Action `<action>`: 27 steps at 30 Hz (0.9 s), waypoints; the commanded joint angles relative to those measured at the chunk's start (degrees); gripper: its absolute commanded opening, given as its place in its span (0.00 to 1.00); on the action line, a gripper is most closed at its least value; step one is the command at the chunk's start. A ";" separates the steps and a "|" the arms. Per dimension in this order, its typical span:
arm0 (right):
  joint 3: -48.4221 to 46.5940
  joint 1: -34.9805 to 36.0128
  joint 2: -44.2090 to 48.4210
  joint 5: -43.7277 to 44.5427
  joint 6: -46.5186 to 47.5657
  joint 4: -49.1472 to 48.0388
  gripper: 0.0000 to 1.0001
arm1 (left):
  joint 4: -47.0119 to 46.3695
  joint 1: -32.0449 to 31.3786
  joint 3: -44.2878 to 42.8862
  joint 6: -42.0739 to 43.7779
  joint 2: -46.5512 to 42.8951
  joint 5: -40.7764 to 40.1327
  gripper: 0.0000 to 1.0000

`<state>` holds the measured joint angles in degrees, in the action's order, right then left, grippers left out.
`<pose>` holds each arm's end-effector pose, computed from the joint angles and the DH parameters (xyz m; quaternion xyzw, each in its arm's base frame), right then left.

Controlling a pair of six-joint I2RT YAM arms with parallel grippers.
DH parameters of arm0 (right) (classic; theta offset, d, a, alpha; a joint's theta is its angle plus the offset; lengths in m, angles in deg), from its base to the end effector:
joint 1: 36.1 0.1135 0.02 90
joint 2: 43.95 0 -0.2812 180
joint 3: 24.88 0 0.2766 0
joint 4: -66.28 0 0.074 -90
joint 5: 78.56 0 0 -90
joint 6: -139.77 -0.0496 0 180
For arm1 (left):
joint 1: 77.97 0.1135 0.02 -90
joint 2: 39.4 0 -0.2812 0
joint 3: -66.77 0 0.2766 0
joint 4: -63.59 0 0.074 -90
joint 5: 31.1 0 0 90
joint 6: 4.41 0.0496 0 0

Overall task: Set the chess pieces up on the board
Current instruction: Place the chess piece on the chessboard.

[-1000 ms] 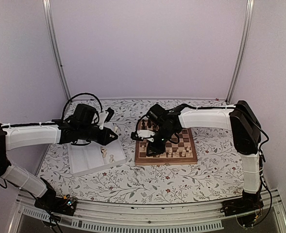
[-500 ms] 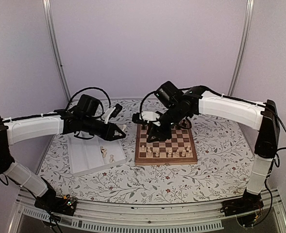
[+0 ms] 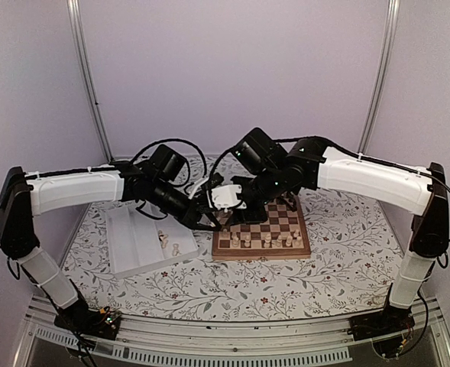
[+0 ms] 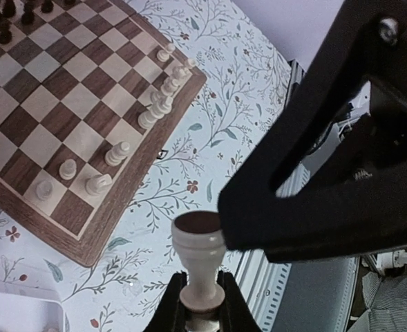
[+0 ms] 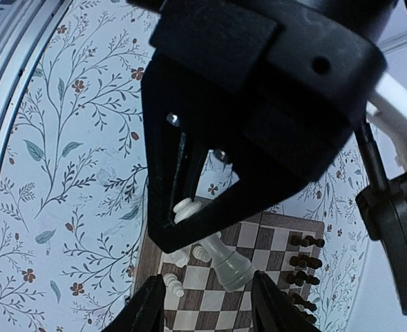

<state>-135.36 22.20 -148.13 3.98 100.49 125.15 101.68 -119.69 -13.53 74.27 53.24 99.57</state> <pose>0.2250 0.3766 0.3187 -0.7817 0.5317 0.0826 0.3154 0.2578 -0.2732 0.2492 0.3448 0.8206 -0.4343 0.1380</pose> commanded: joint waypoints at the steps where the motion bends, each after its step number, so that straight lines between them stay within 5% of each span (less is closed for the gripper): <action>1: 1.71 2.52 2.23 6.02 4.50 -1.06 0.45 | 4.52 -2.04 -2.74 1.90 1.83 3.94 0.03; 11: 3.09 4.21 1.14 10.10 6.98 0.24 0.43 | 5.47 -3.09 -3.02 3.24 1.96 7.69 0.04; 22: 3.19 4.74 -0.88 9.53 5.57 -0.22 0.15 | 9.57 -3.02 -5.14 6.39 4.60 10.08 0.07; 25: 4.21 4.71 -0.27 9.08 5.18 -1.38 0.14 | 10.65 -2.93 -5.59 7.25 5.32 10.64 0.07; 27: 5.00 4.72 -0.06 9.42 5.18 -2.91 0.25 | 11.27 -2.93 -5.98 7.64 6.11 12.03 0.06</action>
<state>-131.69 26.53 -148.31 13.95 106.39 125.59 110.27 -122.11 -17.83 79.78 57.70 108.66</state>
